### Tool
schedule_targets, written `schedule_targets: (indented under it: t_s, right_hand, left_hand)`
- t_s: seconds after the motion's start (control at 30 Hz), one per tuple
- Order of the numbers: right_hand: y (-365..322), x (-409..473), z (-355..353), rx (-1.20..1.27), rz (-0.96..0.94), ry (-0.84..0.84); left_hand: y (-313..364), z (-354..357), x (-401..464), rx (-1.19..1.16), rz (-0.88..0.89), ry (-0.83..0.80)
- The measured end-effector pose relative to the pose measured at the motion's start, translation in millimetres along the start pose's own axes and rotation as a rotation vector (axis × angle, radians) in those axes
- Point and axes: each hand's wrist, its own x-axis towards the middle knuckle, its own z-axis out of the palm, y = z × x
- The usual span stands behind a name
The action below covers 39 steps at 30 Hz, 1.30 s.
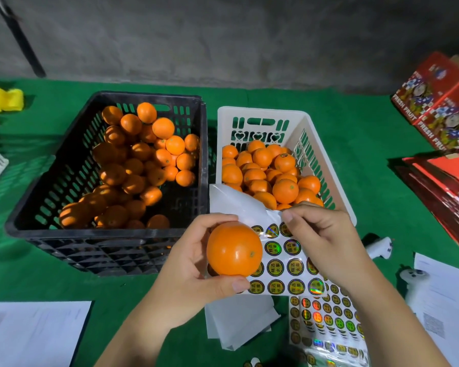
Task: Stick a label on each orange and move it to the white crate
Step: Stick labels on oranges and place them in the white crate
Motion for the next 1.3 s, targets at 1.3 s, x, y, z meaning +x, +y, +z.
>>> schedule_targets:
  t_s: [1.3]
  right_hand:
    - [-20.7,-27.7,21.8,-0.471,-0.398,-0.208]
  left_hand:
    - [-18.9,5.3,7.7,-0.074,-0.291,0.0]
